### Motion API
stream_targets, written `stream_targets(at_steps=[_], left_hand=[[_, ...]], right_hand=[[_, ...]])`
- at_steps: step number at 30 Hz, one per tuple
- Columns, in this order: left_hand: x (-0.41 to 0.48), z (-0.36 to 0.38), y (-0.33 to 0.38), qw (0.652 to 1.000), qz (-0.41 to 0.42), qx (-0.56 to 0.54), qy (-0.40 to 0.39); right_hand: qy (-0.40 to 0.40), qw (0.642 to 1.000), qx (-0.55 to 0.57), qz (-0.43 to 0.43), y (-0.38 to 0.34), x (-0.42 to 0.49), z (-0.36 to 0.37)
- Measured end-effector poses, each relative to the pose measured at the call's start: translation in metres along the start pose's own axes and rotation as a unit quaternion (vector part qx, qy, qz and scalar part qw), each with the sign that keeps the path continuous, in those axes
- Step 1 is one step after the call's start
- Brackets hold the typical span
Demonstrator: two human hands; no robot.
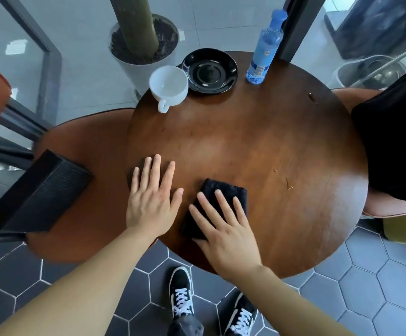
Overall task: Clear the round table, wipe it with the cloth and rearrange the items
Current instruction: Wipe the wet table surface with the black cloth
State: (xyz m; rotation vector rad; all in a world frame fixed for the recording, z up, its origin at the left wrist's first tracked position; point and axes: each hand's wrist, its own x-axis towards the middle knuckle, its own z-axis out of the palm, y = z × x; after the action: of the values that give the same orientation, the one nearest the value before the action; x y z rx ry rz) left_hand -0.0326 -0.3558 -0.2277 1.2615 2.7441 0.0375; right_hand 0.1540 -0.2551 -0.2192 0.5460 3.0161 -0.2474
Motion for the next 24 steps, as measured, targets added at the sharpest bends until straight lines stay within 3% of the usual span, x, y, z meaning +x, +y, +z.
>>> stream_targets(at_steps=[1, 3, 6, 8, 12, 14, 17, 19, 21, 24], left_hand=[[0.000, 0.001, 0.000, 1.000, 0.002, 0.005, 0.000], [0.000, 0.002, -0.001, 1.000, 0.002, 0.008, 0.000], [0.001, 0.002, -0.001, 1.000, -0.001, 0.011, 0.000], [0.000, 0.002, -0.001, 1.000, 0.000, 0.007, 0.002], [0.001, 0.002, -0.002, 1.000, 0.004, -0.012, 0.006], [0.000, 0.003, -0.002, 1.000, 0.004, -0.012, 0.007], [0.000, 0.005, -0.002, 1.000, 0.004, -0.005, 0.007], [0.001, 0.005, -0.003, 1.000, 0.008, -0.003, 0.005], [0.001, 0.005, -0.003, 1.000, 0.006, -0.009, 0.008], [0.000, 0.003, -0.002, 1.000, 0.007, -0.019, 0.013]], right_hand=[[-0.007, 0.999, -0.009, -0.036, 0.012, -0.005, -0.001], [0.004, 0.999, -0.037, -0.020, 0.045, -0.001, -0.002], [0.029, 0.987, -0.012, 0.159, 0.058, 0.036, -0.007], [0.043, 0.979, 0.012, 0.199, 0.027, 0.047, -0.007], [0.001, 0.999, 0.008, -0.035, 0.004, 0.023, -0.002], [0.009, 1.000, -0.010, -0.019, 0.032, 0.042, -0.003], [0.038, 0.989, 0.010, 0.142, 0.061, 0.106, -0.013], [0.033, 0.981, 0.032, 0.190, 0.054, 0.131, -0.016], [0.040, 0.988, 0.024, 0.150, 0.030, 0.117, -0.015], [-0.004, 1.000, -0.001, -0.005, 0.006, 0.030, -0.007]])
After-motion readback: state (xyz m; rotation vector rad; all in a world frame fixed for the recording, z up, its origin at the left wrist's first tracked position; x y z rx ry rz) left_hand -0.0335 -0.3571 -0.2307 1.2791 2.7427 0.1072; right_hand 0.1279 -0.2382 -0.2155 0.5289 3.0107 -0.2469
